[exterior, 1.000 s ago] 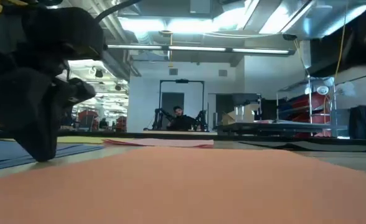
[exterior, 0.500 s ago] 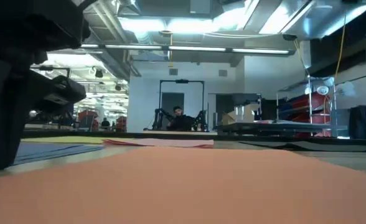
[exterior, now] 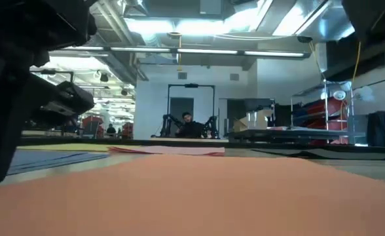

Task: Organize paper
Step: Adjust the stacked orange papers

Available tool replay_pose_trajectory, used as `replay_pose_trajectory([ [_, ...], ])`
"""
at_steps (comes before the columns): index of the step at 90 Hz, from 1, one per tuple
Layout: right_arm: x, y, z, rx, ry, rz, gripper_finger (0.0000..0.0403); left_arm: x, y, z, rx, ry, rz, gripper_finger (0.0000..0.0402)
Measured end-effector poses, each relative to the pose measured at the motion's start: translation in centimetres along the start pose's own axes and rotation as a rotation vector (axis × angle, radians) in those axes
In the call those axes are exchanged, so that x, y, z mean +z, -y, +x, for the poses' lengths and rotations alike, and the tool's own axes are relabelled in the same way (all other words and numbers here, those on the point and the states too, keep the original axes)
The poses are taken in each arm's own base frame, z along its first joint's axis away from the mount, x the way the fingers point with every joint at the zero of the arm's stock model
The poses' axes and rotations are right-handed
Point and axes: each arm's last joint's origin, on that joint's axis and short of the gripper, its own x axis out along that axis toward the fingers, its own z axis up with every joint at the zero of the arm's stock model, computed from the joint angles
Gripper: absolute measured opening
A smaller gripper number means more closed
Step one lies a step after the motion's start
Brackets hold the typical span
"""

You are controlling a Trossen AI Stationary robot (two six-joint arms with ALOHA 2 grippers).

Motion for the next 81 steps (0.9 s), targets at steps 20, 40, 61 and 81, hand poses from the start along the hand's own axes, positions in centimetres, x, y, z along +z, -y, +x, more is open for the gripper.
replay_pose_trajectory([
  [20,0.6,0.3,0.0,-0.001,0.002,-0.012,0.0000,0.0,0.0,0.3,0.000,0.006,-0.006,0.0000],
  [40,1.1,0.4,0.1,0.007,0.015,-0.026,0.0000,0.1,0.0,0.4,0.001,0.013,-0.010,0.0000],
  [61,1.3,0.3,0.1,0.017,0.042,-0.032,0.0000,0.3,0.0,0.4,-0.002,0.034,-0.009,0.0000],
  [81,1.5,0.2,0.2,0.025,0.061,-0.042,0.0000,0.3,0.0,0.5,-0.002,0.040,-0.010,0.0000],
])
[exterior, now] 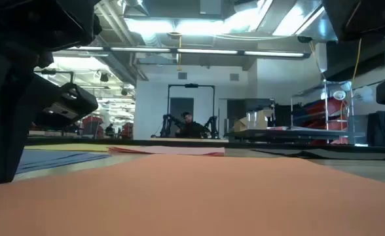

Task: Organize paper
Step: Adjust the stacked orange papers

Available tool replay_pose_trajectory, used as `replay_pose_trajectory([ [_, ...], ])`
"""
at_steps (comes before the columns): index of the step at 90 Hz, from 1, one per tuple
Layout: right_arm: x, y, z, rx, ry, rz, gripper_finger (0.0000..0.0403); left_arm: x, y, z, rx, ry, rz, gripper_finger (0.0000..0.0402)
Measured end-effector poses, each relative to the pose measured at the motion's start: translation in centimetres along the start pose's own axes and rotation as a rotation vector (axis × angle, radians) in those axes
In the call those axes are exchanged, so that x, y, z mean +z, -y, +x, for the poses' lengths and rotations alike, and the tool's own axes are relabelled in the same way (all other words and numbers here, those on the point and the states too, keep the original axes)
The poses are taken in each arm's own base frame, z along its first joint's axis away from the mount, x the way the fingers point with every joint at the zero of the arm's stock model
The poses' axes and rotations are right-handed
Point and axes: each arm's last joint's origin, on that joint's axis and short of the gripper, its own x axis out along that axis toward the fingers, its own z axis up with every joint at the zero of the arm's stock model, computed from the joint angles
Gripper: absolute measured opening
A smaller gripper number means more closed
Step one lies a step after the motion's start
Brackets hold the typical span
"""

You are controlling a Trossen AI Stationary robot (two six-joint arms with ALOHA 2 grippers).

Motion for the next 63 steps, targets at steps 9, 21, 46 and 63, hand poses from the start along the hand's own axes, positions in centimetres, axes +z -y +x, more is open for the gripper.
replay_pose_trajectory([
  [9,0.02,0.00,0.01,0.001,0.001,0.000,0.0000,0.01,0.00,0.00,0.000,0.001,0.000,0.0000],
  [21,0.05,0.02,0.01,0.000,0.002,0.001,0.0000,0.03,0.01,0.00,-0.001,0.004,0.000,0.0000],
  [46,0.06,0.02,-0.04,0.002,-0.001,0.001,0.0000,0.11,0.02,0.03,-0.004,0.012,-0.001,0.0000],
  [63,0.11,0.09,-0.51,-0.013,-0.010,0.012,0.0000,0.17,-0.10,0.04,-0.002,0.013,0.002,0.0000],
])
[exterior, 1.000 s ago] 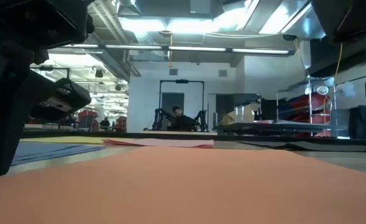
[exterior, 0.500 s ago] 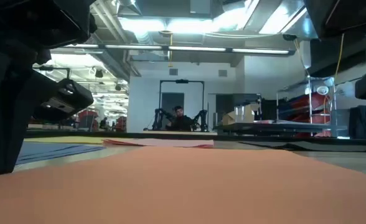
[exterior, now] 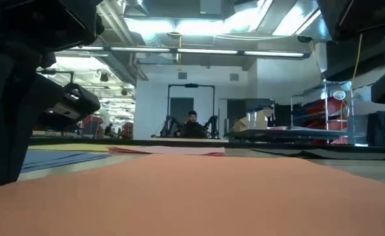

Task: Organize paper
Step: Adjust the stacked orange papers

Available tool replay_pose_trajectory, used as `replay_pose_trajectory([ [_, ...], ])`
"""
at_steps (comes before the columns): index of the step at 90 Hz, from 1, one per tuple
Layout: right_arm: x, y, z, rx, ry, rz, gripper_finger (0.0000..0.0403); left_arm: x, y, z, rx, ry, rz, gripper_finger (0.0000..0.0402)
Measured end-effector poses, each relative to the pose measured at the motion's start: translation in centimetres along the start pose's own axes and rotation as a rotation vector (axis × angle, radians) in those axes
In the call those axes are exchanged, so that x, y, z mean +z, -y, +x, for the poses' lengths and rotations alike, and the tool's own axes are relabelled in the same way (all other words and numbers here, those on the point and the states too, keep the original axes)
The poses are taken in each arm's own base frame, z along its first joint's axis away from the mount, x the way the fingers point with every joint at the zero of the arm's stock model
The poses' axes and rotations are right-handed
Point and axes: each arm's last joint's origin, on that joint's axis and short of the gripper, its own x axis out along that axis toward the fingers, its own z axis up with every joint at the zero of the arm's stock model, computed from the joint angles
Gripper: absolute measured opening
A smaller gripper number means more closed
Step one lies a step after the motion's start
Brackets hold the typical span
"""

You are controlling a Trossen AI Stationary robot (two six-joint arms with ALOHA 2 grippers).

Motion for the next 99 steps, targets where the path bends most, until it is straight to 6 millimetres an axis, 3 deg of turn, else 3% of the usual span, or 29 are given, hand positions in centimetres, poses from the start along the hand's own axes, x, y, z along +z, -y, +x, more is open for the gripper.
replay_pose_trajectory([
  [11,0.0,0.2,-1.3,-0.052,0.001,0.004,0.0000,0.0,0.0,-0.1,0.001,-0.002,0.006,0.0000],
  [26,0.1,0.8,-4.6,-0.097,0.071,0.011,0.0000,0.1,0.0,-0.3,0.004,-0.003,0.014,0.0000],
  [44,0.5,2.9,-8.3,-0.208,0.138,0.045,0.0000,-0.1,-0.3,-0.6,0.037,-0.033,0.035,0.0000],
  [64,2.3,5.6,-6.6,-0.223,0.095,0.025,0.0000,-0.2,-1.7,-0.7,0.119,-0.082,0.045,0.0000],
  [99,3.3,12.6,-2.7,-0.396,0.044,0.061,0.0000,0.3,-5.2,-1.2,0.258,-0.154,0.136,0.0000],
])
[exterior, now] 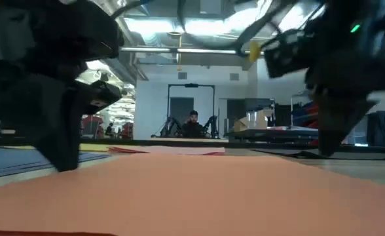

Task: Organize paper
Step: Adjust the stacked orange papers

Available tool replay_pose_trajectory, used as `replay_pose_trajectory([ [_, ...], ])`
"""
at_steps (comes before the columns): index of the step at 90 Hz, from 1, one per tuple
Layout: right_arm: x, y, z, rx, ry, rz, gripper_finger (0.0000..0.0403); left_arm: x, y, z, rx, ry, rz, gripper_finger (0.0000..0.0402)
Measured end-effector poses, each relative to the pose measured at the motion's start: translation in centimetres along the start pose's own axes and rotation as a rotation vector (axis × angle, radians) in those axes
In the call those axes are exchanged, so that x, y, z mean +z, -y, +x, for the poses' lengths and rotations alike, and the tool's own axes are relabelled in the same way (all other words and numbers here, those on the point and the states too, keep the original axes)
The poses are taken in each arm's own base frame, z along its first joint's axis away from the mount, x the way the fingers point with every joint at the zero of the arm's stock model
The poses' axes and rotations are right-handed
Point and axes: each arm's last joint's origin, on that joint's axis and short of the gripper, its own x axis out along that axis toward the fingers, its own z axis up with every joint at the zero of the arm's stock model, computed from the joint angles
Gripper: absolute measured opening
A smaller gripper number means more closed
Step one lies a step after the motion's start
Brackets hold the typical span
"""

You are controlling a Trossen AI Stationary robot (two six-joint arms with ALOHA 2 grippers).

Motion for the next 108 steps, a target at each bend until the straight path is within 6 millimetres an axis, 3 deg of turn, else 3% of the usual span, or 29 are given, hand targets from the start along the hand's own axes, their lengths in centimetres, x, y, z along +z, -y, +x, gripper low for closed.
replay_pose_trajectory([
  [31,0.5,1.2,1.4,0.008,0.008,-0.063,0.0000,-1.1,-2.2,0.1,0.178,-0.145,0.204,0.0000],
  [72,1.0,1.3,1.7,0.043,0.012,-0.100,0.0000,-0.3,-5.9,0.9,0.213,-0.121,0.219,0.0000],
  [108,1.4,1.4,1.6,0.063,0.036,-0.105,0.0000,-0.1,-5.7,0.9,0.201,-0.095,0.196,0.0000],
])
